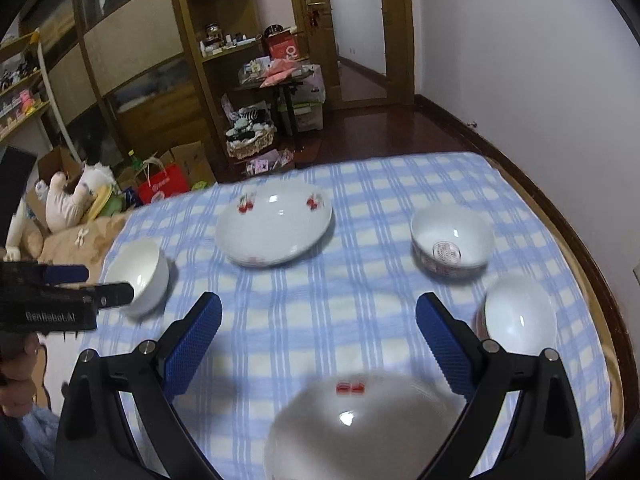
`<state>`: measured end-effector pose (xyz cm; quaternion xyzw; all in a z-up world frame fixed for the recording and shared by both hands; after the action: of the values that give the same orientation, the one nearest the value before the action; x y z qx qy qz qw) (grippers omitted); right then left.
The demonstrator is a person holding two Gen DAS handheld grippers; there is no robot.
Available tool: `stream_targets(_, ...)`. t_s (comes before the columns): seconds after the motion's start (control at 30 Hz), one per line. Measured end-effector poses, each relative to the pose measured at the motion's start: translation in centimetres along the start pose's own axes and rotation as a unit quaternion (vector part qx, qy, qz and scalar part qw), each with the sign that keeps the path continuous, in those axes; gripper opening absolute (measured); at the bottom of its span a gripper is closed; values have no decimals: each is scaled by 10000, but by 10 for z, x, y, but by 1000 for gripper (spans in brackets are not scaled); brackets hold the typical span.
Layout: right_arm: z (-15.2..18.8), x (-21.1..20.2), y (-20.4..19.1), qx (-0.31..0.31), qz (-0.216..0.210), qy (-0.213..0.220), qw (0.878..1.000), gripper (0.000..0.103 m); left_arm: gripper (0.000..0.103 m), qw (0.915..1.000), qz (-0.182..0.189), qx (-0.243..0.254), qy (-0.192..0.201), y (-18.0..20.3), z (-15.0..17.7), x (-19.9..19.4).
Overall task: Organize plates and bowls
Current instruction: 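Move both tools toward two other cherry plates on the cloth, then close the left tool on a cherry plate rim while the right tool grips another plate rim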
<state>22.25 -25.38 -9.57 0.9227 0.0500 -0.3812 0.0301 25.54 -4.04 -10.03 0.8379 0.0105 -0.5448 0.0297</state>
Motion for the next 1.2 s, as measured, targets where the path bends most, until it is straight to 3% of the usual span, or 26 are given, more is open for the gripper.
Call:
stream_targets(0.2,-40,39,22,24,197,-116,9997,102,84,9997,123,21,233,5,-45,19)
stream_targets(0.4,-70,87,33,2,32,-183,9998,102,84,9995,255,-191,82,5,-86,56)
stream_targets(0.77,-67,174,37,197,-354,-704,9967,101,84,9989,85,-375,-284,0,-125,131)
stream_targets(0.93,-54,207,34,360,-681,-1079,9912,86,84,9974,102,-517,-486,-3,-130,159)
stream_targets(1.0,-47,219,32,337,-739,-1281,9884,75,83,9962,140,-638,-580,-4,-130,170)
stream_targets(1.17,-32,238,33,446,-826,-1556,9833,60,48,9945,332,-619,-778,0,-126,187)
stream_targets(1.2,-31,240,33,485,-844,-1593,9824,47,43,9946,290,-592,-805,0,-125,190)
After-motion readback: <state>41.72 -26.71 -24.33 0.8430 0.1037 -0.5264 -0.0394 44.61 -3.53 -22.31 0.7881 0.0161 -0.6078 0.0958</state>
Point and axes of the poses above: each gripper's, at about its wrist camera, not at the fingertips, and x roughly the way its jaws point, y to its right, z to its underside, the point moved 7 cm from there along x, roughly the way its jaws point, and after that the axes turned 12 degrees about -x, right-handed, at the moved point
